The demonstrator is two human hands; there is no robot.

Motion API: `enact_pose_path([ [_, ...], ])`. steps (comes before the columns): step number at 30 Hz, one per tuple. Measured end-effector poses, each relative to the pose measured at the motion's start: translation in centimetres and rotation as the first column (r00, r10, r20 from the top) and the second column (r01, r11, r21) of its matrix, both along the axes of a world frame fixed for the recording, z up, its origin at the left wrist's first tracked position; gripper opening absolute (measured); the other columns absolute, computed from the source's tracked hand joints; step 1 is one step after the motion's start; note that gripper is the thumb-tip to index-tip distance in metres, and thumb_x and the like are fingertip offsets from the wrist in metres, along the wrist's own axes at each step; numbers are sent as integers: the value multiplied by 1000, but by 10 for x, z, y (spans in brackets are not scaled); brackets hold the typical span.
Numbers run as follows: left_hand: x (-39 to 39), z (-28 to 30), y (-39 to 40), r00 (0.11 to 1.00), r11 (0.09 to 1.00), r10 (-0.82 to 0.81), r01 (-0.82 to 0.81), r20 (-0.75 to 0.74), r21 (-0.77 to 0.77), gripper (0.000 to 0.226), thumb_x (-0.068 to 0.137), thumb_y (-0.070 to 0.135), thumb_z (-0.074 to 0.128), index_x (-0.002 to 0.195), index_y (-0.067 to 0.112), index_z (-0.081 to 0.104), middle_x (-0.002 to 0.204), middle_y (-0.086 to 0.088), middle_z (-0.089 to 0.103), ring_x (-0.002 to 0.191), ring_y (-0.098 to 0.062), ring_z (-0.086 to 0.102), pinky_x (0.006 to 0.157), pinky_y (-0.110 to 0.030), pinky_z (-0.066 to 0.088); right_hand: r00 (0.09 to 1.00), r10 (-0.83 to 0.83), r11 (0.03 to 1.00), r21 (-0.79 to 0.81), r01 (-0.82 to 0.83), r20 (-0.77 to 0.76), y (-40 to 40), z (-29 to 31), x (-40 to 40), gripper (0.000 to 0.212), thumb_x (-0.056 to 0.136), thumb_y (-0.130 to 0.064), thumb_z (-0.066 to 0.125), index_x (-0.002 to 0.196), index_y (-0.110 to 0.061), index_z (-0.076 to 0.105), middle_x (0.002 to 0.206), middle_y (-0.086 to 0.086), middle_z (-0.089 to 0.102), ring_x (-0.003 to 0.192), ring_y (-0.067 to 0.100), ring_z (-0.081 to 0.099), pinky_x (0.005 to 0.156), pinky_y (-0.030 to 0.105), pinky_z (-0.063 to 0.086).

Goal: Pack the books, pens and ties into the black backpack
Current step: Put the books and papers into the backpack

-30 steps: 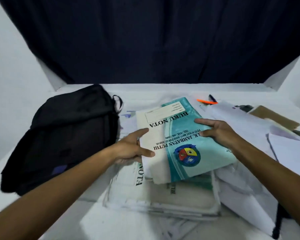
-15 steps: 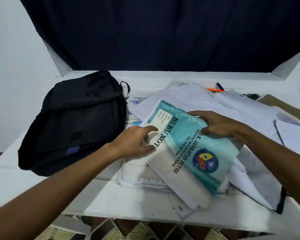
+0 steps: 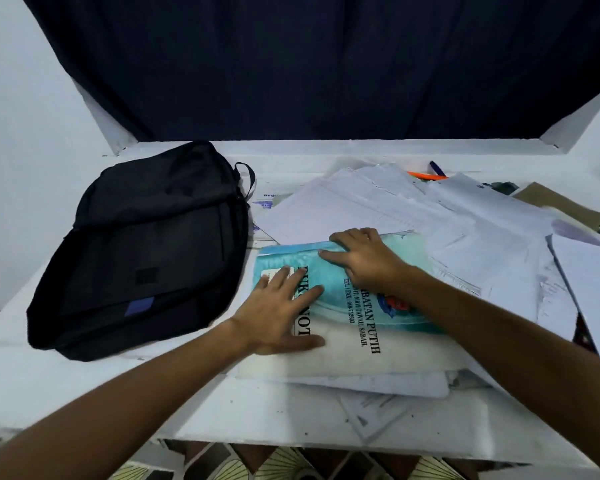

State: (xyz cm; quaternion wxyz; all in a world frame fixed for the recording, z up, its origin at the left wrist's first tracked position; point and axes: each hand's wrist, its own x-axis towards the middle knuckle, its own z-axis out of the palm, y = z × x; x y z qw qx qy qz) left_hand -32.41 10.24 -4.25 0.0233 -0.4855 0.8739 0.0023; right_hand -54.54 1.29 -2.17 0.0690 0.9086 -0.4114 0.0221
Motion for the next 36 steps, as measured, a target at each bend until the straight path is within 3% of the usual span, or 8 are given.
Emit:
enact_pose_path([
  [6,-13,20,-5,998,1000,8,-7,64,-25,92,65,90,27,134,31,41,135,-11,48,118,-34,47,93,-47,45,982,105,979,-189,-74,159,3,-10,-5,28,78,-14,54,98,-13,74,113,17,65,106,36,61,97,55,41],
  [10,-58,58,-28,996,996,-7,14,83,-88,68,76,75,40,120,24,56,115,-3,60,108,-27,54,86,-35,43,807,-100,984,-65,168,582,28,5,-46,33,84,-25,48,101,-12,73,117,15,64,109,27,57,94,37,42],
  [15,-170,77,-37,916,988,-88,130,-392,83,33,83,45,64,107,21,63,97,2,68,89,-21,62,74,-30,46,487,-351,873,91,479,800,78,25,-162,29,86,-15,56,110,-7,70,117,15,62,111,26,57,94,25,40],
  [19,-276,65,-22,782,893,-81,333,-617,304,32,78,38,73,104,20,64,86,0,69,70,-10,56,70,-22,43,250,-531,668,218,711,810,120,25,-271,23,88,-4,62,109,-8,69,116,13,64,105,29,61,85,27,44],
  [23,-367,57,-6,756,761,127,341,-642,552,62,80,29,77,132,20,46,108,2,54,99,-14,54,82,-21,42,-11,-683,426,411,806,730,154,16,-365,26,89,-8,63,114,-8,67,123,13,63,103,29,62,83,23,40],
  [26,-410,51,-1,720,615,375,279,-585,737,97,70,37,81,147,24,24,128,4,42,115,-18,49,95,-34,48,-243,-649,208,476,854,721,176,2,-424,30,90,-9,57,119,-3,63,123,19,62,111,34,57,90,29,40],
  [31,-440,40,3,609,621,565,130,-556,773,108,49,49,69,146,34,22,140,-5,33,120,-27,47,98,-50,48,-615,-526,-240,591,770,587,200,-12,-492,40,95,-30,49,127,-7,56,132,25,48,122,44,43,101,50,38],
  [36,-444,42,3,497,616,649,100,-576,781,94,62,41,75,142,34,26,136,-4,35,115,-26,50,91,-48,52,-778,-400,-22,844,537,484,222,-25,-542,49,91,-31,45,132,-4,51,123,13,56,115,32,54,92,37,43],
])
